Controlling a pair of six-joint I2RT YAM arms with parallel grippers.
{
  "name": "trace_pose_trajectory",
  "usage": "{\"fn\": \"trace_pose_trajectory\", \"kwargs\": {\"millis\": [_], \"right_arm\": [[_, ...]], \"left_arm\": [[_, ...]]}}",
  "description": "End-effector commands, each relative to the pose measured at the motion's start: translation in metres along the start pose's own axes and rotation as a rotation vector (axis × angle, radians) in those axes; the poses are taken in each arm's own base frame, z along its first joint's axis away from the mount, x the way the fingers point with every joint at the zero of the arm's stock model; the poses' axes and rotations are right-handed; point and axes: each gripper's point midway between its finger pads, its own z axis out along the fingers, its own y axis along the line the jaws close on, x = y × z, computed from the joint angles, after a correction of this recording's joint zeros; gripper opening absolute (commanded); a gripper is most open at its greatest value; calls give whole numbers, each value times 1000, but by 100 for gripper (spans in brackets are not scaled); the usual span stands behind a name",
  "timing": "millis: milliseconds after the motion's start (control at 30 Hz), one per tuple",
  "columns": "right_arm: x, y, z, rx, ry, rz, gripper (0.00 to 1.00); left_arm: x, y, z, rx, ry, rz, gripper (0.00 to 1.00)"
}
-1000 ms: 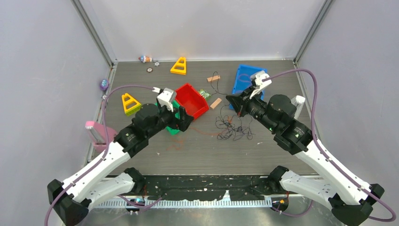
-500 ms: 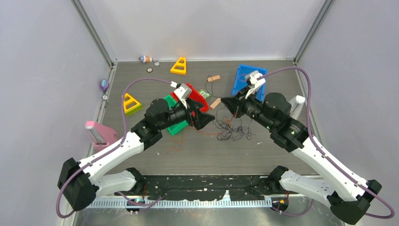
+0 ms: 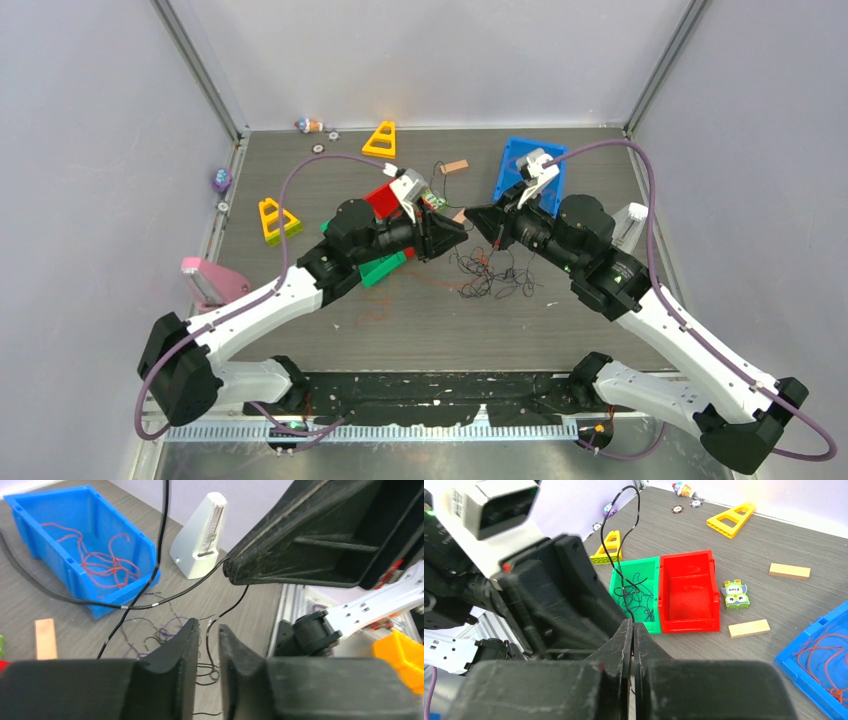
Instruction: Untangle the cables
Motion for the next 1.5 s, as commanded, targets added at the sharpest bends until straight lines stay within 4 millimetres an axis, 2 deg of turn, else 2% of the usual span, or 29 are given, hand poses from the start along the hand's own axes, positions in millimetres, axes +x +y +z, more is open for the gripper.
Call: {"fn": "trace_pose_trajectory", "kwargs": {"millis": [0, 67, 133, 167, 200, 233, 267, 300, 333, 367, 400, 433, 467, 500, 533, 567, 600, 700, 767, 867, 933, 1067, 1133, 1200, 1233, 1333, 1367, 1467], "right_arm": [[-31, 15, -3, -50, -89, 5, 5], [-29, 11, -4, -36, -88, 1, 7], [-21, 5, -5, -7, -73, -2, 32], [-18, 0, -7, 17, -67, -7, 59], [-6, -6, -7, 36, -45, -9, 69], [-3, -12, -10, 64, -47, -10, 80], [14, -20, -10, 89, -16, -15, 83], [17, -24, -13, 104, -23, -19, 86], [38, -31, -13, 117, 11, -26, 87], [39, -30, -15, 104, -6, -30, 89], [58, -35, -16, 102, 20, -38, 90], [58, -26, -14, 41, -4, -46, 93], [77, -26, -13, 15, 16, -59, 95], [76, -16, -10, -55, -15, -71, 96], [92, -17, -7, -75, 6, -84, 97], [89, -10, -4, -120, -23, -93, 97], [101, -12, 3, -123, 4, -95, 97], [103, -13, 21, -134, 11, -111, 94], [116, -21, 36, -109, 48, -111, 93], [144, -39, 50, -37, 106, -84, 89], [167, -47, 52, -9, 159, -62, 85], [215, -66, 43, 77, 271, 11, 71], [235, -82, 31, 170, 309, 53, 62], [252, -100, 15, 278, 346, 92, 48], [258, -107, 8, 322, 356, 127, 39], [273, -128, -15, 463, 407, 175, 26], [274, -134, -22, 498, 409, 200, 18], [273, -142, -34, 567, 380, 265, 8]], "left_arm": [[-23, -13, 11, 57, -49, 28, 2], [-22, -8, 11, 33, -38, 42, 0], [-22, 0, 6, -21, -35, 59, 0], [-25, 4, 3, -52, -41, 71, 0], [-26, 9, 0, -78, -46, 82, 0], [-30, 11, -3, -97, -55, 94, 0], [-32, 14, -6, -114, -61, 101, 0], [-33, 15, -9, -120, -62, 105, 0], [-35, 16, -11, -128, -62, 106, 0], [-38, 16, -13, -135, -64, 107, 0], [-41, 16, -15, -142, -67, 106, 0], [-43, 16, -17, -145, -71, 105, 0], [-46, 15, -18, -146, -77, 106, 0], [-49, 13, -19, -143, -82, 102, 0], [-50, 11, -19, -136, -84, 99, 0], [-52, 9, -18, -127, -86, 96, 0], [-54, 7, -18, -118, -89, 92, 0], [-57, 3, -18, -107, -91, 84, 0], [-60, 3, -19, -112, -98, 84, 0], [-69, 9, -25, -158, -110, 96, 0], [-80, 22, -34, -228, -122, 113, 0], [-108, 48, -54, -355, -167, 138, 0], [-123, 63, -64, -413, -189, 128, 0], [-137, 77, -73, -451, -206, 114, 0], [-144, 82, -76, -465, -213, 106, 0], [-146, 101, -81, -512, -199, 67, 0], [-144, 105, -80, -520, -194, 64, 0], [-136, 117, -76, -544, -179, 56, 0]]}}
